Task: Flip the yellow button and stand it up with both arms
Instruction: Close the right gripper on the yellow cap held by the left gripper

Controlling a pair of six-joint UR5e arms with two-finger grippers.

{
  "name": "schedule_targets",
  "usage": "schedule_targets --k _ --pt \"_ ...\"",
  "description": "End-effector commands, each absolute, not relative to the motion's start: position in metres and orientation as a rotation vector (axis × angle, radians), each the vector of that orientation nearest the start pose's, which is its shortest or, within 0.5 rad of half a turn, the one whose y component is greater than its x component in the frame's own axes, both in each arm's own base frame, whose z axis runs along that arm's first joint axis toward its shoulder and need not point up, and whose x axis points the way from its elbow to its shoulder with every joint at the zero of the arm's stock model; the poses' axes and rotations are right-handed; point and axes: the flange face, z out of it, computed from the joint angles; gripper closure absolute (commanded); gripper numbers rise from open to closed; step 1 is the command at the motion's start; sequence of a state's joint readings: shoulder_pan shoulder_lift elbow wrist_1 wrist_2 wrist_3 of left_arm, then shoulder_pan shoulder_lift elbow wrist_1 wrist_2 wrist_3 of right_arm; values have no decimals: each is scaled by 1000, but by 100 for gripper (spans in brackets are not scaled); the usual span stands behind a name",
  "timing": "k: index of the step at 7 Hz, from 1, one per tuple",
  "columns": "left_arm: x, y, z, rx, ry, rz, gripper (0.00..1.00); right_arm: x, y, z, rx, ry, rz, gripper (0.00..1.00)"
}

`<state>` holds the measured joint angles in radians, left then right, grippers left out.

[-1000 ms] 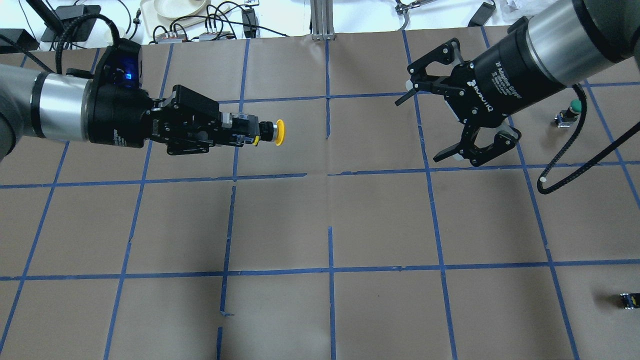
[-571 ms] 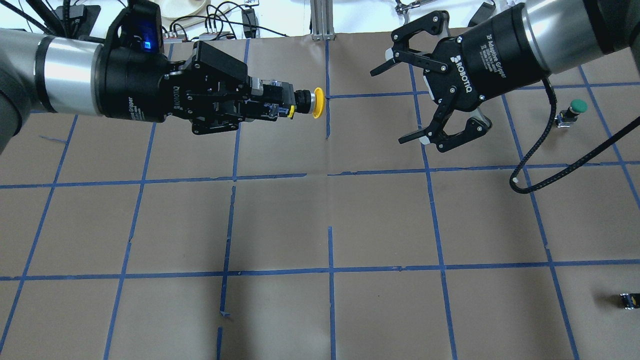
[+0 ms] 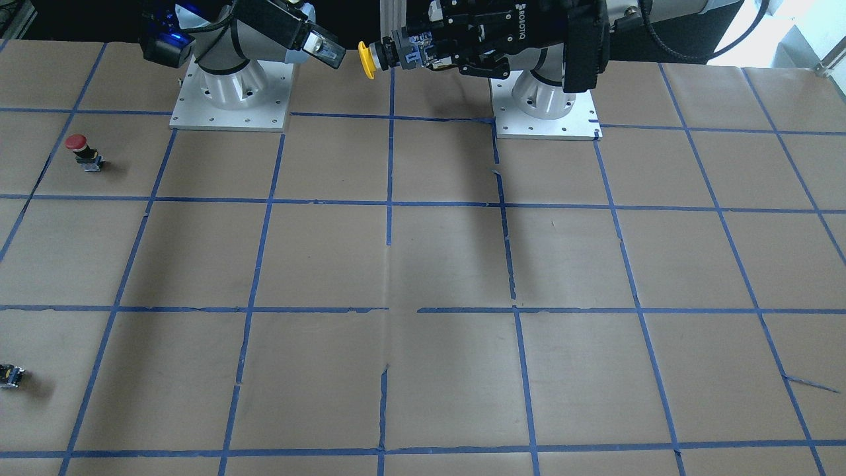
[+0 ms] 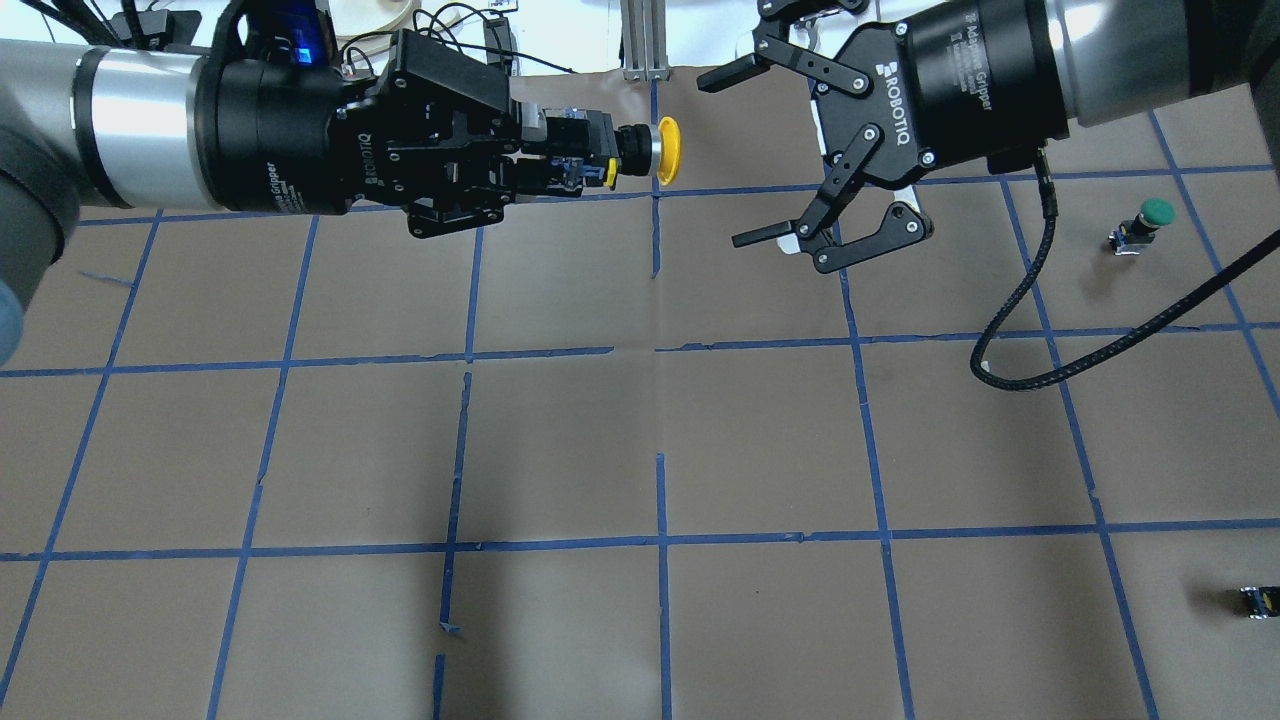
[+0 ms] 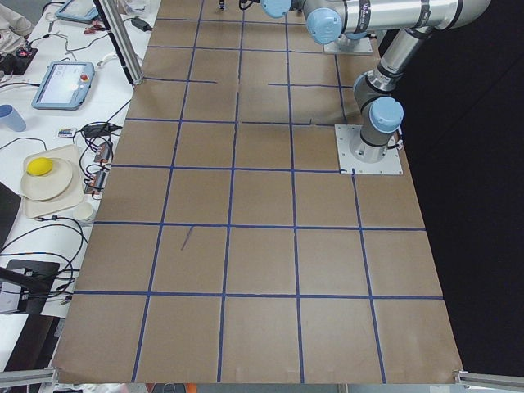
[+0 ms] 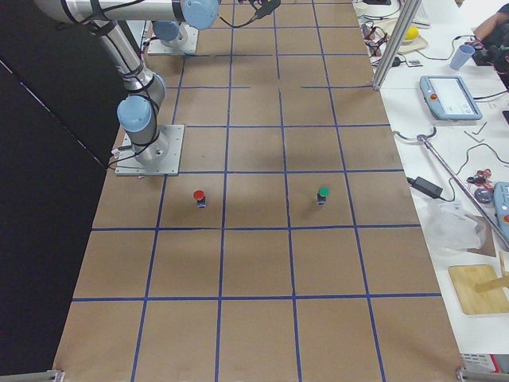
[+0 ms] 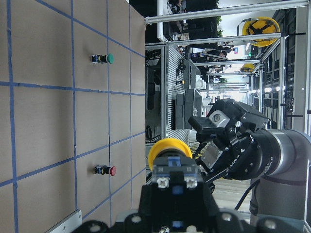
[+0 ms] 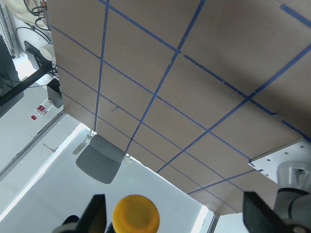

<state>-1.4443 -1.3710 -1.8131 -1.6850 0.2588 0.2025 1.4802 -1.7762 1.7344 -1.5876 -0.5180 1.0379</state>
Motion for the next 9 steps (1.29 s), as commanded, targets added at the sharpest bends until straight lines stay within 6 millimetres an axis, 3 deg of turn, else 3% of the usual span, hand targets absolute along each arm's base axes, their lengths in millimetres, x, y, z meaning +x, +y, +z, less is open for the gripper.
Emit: schedule_targets --k 1,3,6,9 --pt "-178 -429 522 32 -1812 109 99 184 -435 544 1115 1771 564 1" --pt "-177 -430 522 17 -1813 123 99 187 -440 549 1096 1694 605 2" --pt "-177 -436 516 11 -1808 135 99 186 -459 530 1107 1679 633 4" --pt "-177 -436 516 12 -1808 134 99 187 -458 528 1115 1677 649 20"
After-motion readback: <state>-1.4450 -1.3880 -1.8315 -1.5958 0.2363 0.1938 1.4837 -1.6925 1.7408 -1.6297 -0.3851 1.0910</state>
